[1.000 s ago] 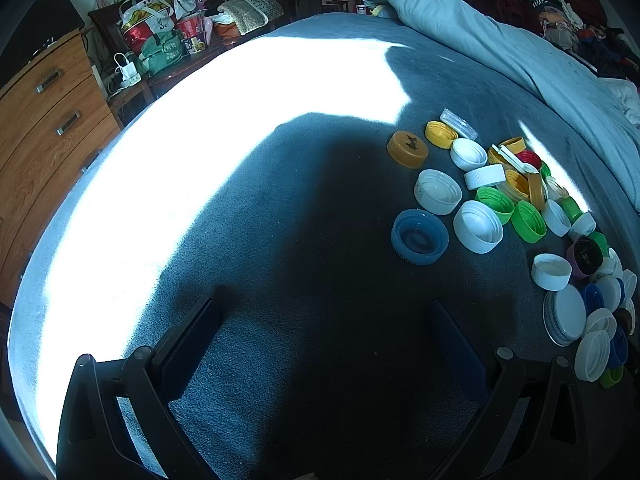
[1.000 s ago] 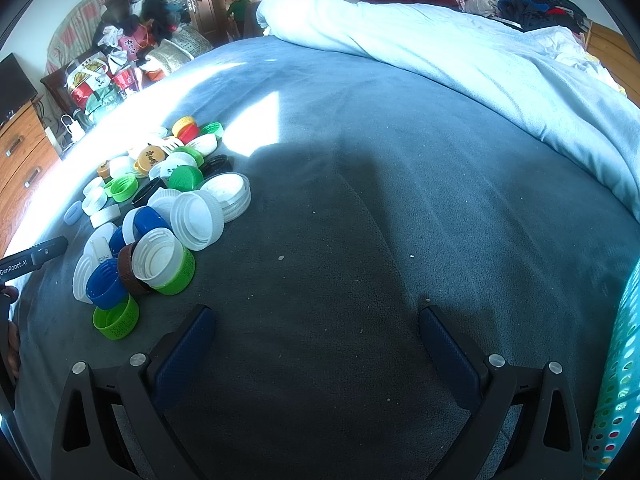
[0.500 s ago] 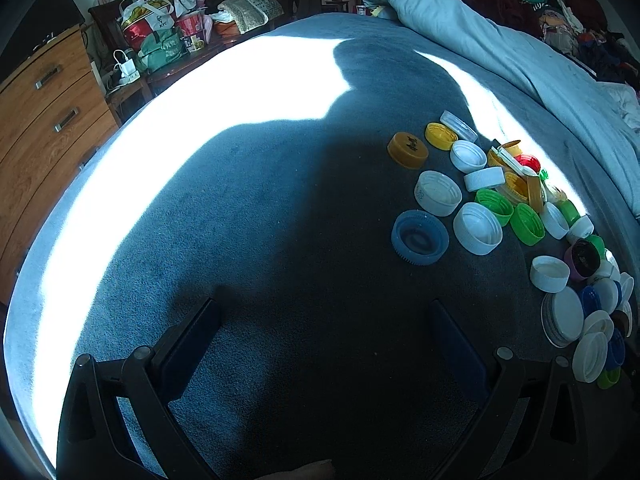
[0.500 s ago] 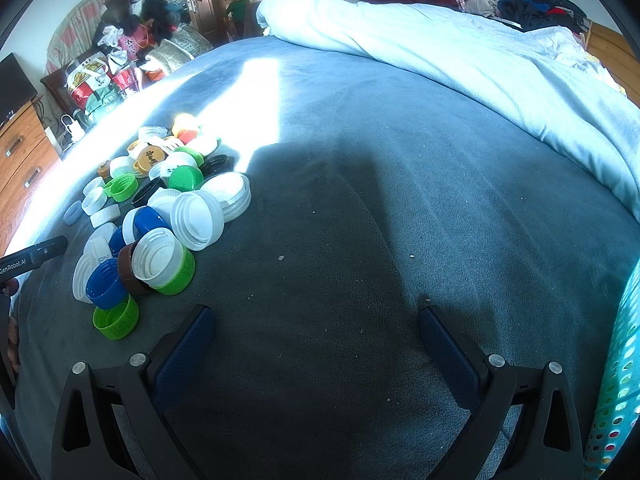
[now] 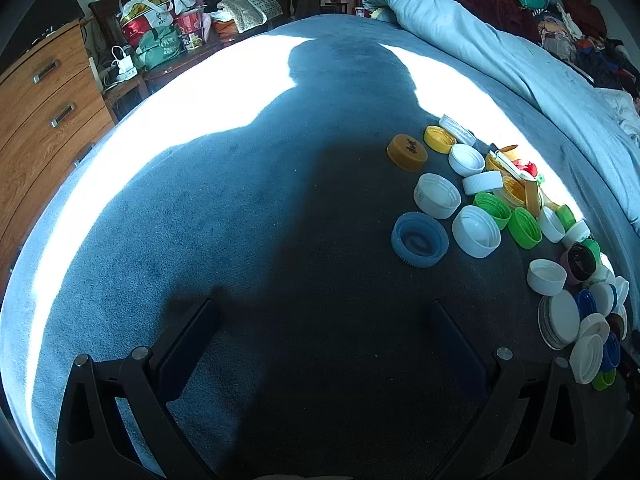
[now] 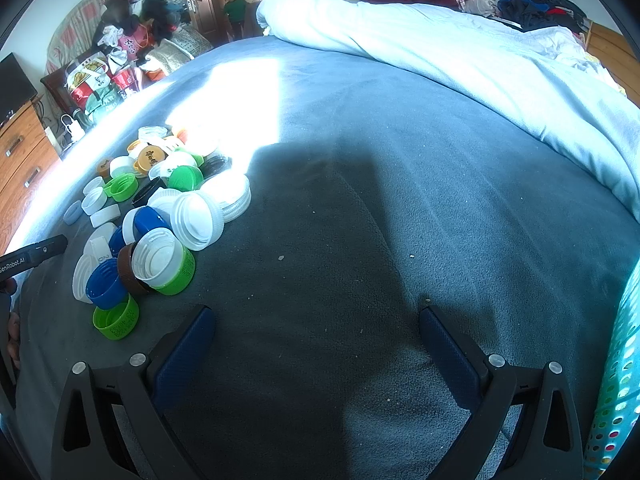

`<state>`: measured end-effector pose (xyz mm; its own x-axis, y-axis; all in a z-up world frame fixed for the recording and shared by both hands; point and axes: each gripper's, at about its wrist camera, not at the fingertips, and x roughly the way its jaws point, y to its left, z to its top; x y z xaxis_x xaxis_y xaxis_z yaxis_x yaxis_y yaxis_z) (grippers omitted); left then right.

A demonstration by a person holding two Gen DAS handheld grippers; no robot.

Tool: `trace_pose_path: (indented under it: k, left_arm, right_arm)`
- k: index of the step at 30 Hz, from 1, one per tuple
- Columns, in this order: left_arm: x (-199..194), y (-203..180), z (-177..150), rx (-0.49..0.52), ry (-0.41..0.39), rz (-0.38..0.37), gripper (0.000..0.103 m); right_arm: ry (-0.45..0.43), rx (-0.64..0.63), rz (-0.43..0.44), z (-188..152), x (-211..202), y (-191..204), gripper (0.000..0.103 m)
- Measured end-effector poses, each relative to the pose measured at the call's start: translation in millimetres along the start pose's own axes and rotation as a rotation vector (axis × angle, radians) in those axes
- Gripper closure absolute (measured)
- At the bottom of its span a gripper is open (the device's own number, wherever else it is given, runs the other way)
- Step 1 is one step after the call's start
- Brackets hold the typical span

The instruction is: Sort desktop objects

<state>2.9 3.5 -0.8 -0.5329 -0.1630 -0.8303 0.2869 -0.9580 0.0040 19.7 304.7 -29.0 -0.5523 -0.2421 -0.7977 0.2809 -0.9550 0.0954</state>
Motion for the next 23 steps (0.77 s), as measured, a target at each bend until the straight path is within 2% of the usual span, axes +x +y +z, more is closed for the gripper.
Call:
trace_pose_path:
  k: [23]
  left_arm:
    - [-0.9,3.6,0.1,-0.009,-0.014,-0.012,0.001]
  right_arm:
    - [0.0,0.0,0.0,0.2,0.1,0.2,0.0]
